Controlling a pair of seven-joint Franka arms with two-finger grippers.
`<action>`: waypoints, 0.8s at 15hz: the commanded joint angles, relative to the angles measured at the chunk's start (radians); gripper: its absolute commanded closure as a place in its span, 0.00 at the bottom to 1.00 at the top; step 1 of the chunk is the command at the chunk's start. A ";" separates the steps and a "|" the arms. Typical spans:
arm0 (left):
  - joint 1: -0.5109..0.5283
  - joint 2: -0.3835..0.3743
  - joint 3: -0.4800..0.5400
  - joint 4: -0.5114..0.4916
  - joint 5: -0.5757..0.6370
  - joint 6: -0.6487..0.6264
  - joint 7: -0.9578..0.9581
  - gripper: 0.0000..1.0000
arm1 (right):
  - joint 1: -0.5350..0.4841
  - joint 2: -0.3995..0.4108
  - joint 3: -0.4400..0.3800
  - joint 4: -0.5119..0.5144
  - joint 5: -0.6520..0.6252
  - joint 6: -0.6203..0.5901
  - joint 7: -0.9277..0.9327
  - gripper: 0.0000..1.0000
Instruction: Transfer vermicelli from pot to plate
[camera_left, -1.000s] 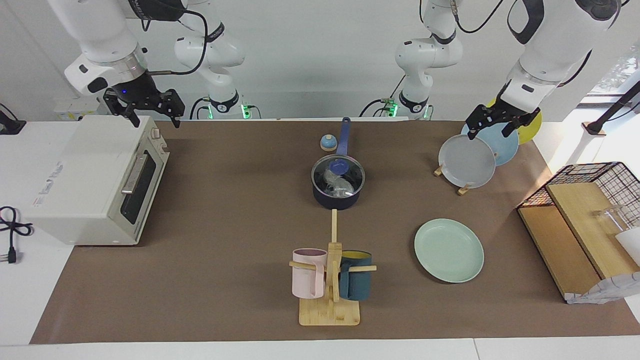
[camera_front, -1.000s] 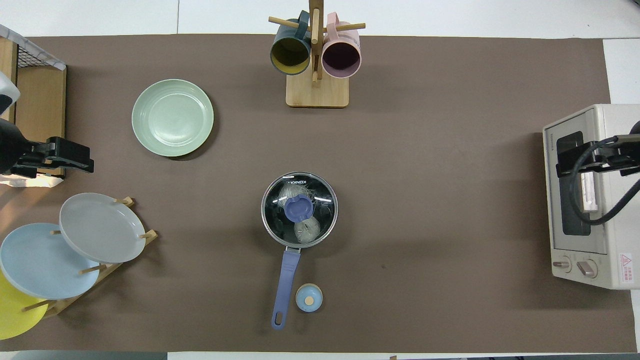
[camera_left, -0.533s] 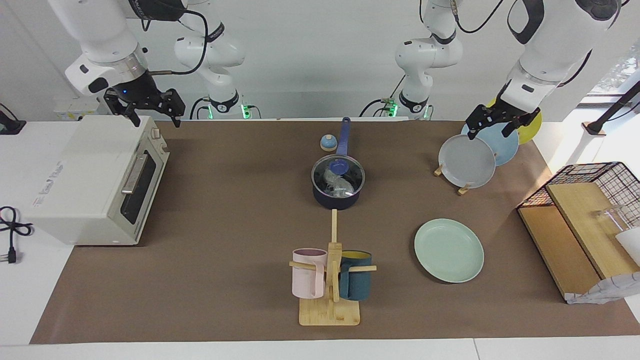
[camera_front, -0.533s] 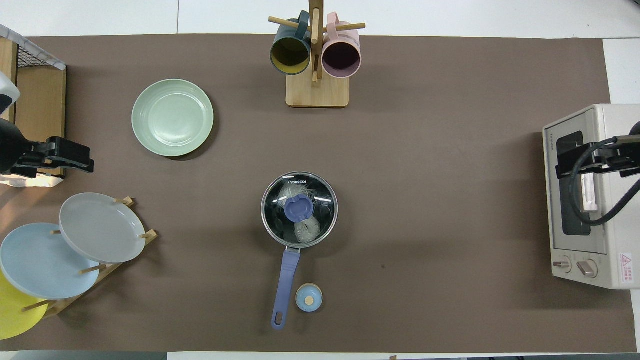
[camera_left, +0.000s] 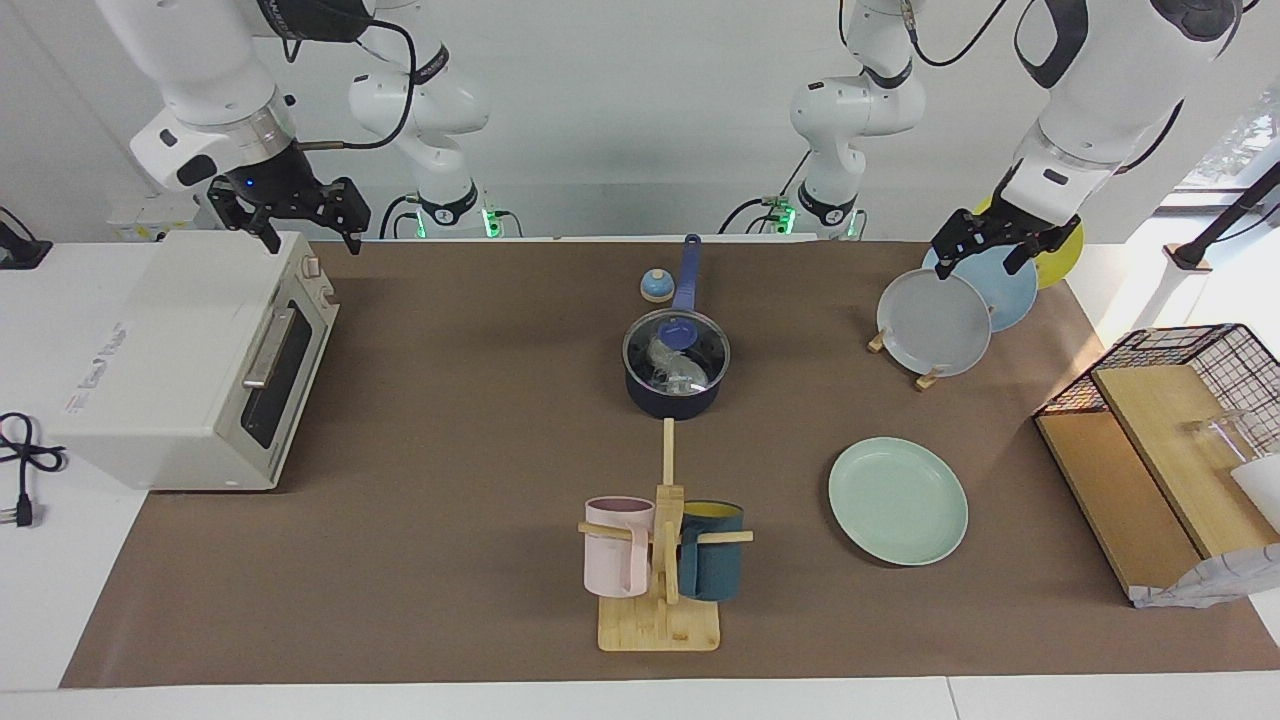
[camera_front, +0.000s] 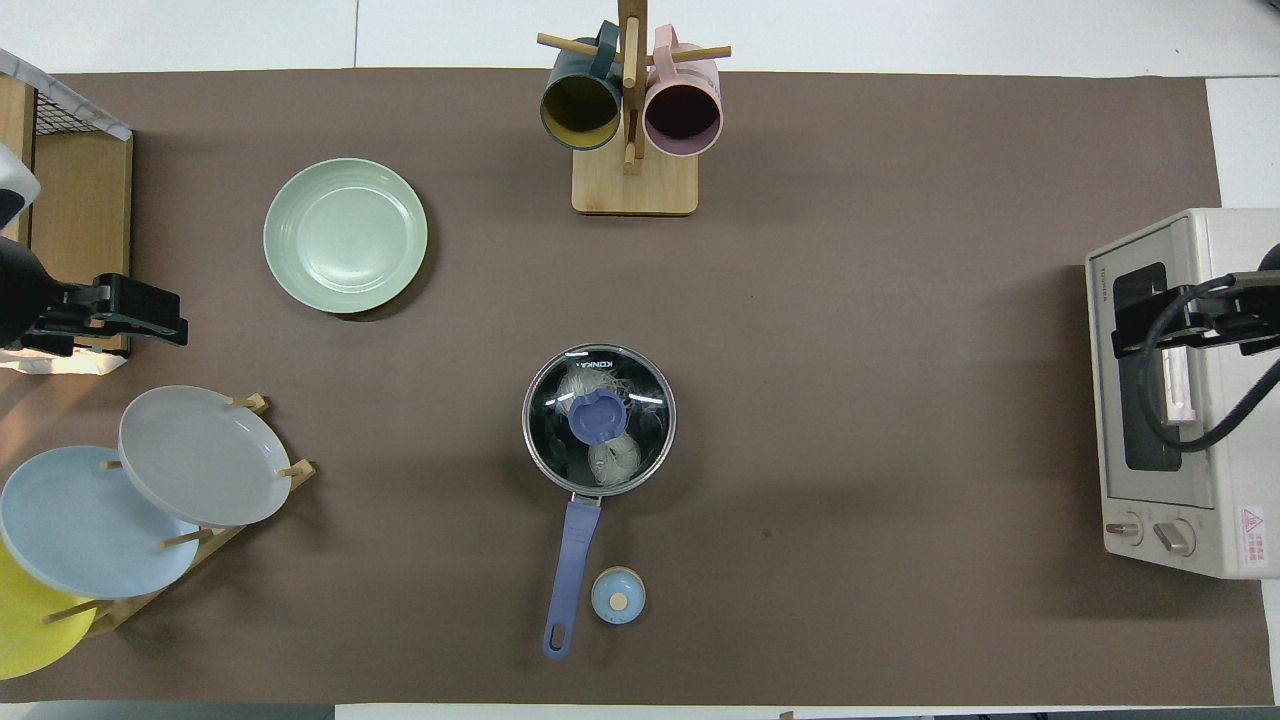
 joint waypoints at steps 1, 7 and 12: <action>0.008 -0.010 -0.005 0.000 0.014 -0.011 0.006 0.00 | -0.011 -0.018 0.006 -0.015 0.019 -0.012 -0.017 0.00; 0.008 -0.010 -0.005 0.000 0.014 -0.011 0.006 0.00 | -0.011 -0.015 0.006 -0.011 0.044 0.006 -0.017 0.00; 0.008 -0.010 -0.005 0.000 0.014 -0.011 0.006 0.00 | 0.050 -0.009 0.027 -0.002 0.085 0.022 0.037 0.00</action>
